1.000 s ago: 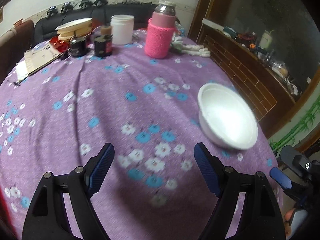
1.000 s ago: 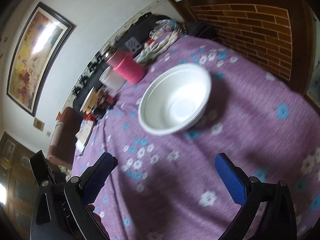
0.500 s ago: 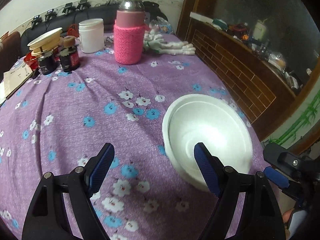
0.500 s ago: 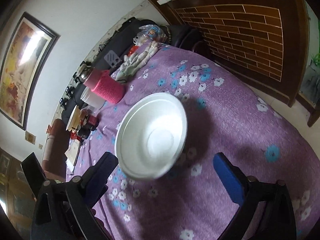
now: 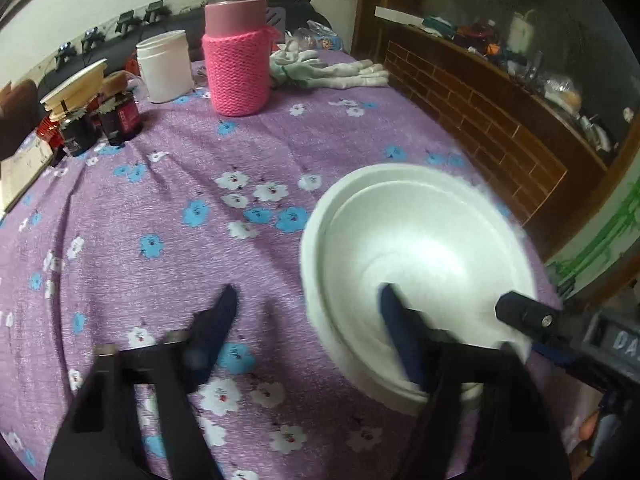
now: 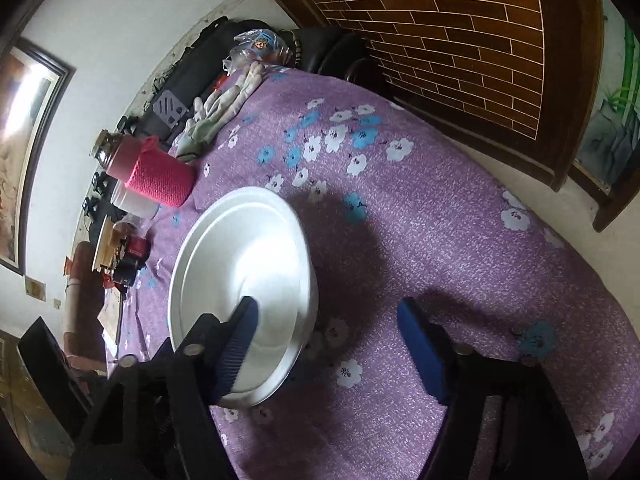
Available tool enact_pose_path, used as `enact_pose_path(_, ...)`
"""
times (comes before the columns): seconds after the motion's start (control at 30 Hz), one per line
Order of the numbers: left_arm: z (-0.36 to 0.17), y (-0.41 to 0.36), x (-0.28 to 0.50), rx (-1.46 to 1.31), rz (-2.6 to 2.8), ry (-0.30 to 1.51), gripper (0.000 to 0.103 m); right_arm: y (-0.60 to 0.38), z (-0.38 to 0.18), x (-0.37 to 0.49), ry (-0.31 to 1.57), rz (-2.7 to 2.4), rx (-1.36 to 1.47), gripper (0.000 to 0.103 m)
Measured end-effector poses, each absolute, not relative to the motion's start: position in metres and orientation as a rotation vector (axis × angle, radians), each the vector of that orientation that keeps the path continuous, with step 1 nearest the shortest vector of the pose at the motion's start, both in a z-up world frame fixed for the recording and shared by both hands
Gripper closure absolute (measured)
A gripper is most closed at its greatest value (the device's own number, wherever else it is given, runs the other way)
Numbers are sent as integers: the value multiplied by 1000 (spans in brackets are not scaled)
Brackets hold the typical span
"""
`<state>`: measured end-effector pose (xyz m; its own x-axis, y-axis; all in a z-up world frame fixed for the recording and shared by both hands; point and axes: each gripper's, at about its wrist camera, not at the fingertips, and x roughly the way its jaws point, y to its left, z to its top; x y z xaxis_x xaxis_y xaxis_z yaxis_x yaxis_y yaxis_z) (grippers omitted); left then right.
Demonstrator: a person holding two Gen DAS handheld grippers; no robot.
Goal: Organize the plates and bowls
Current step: 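Move the left gripper to the second white bowl on the tablecloth, then grasp the rim of the second white bowl with the left gripper and lift, then carry the white bowl with the left gripper toward the red plate stack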
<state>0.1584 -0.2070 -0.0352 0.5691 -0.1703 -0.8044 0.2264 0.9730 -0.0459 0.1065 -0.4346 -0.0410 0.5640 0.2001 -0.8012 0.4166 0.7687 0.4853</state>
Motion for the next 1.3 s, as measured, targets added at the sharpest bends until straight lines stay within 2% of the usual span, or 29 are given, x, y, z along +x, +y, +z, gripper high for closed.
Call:
enact_pose_path(0.03,-38,-205,160,64,-236,948,63,-432,-44,108,999,-140,703,59)
enact_pose_path(0.1,-43,-200,161,47,-253,971,67,-426,-52,111,1024,-121,708,73)
enact_pose_path(0.17,-41,-197,156,32,-281,970,76,-418,-53,112,1017,-100,701,84)
enact_pose_path(0.2,-41,-198,155,40,-286,970,87,-413,-51,111,1005,-93,688,93)
enact_pose_path(0.23,-38,-198,150,54,-275,954,87,-407,-48,111,993,-85,679,97)
enact_pose_path(0.67,-16,-138,142,-20,-181,894,89,-354,-28,109,914,-7,627,97)
enact_pose_path(0.97,-22,-88,146,-77,-80,881,89,-301,-42,124,913,82,595,96)
enact_pose_path(1.3,-20,-79,144,-105,-65,854,90,-286,-40,129,871,92,568,96)
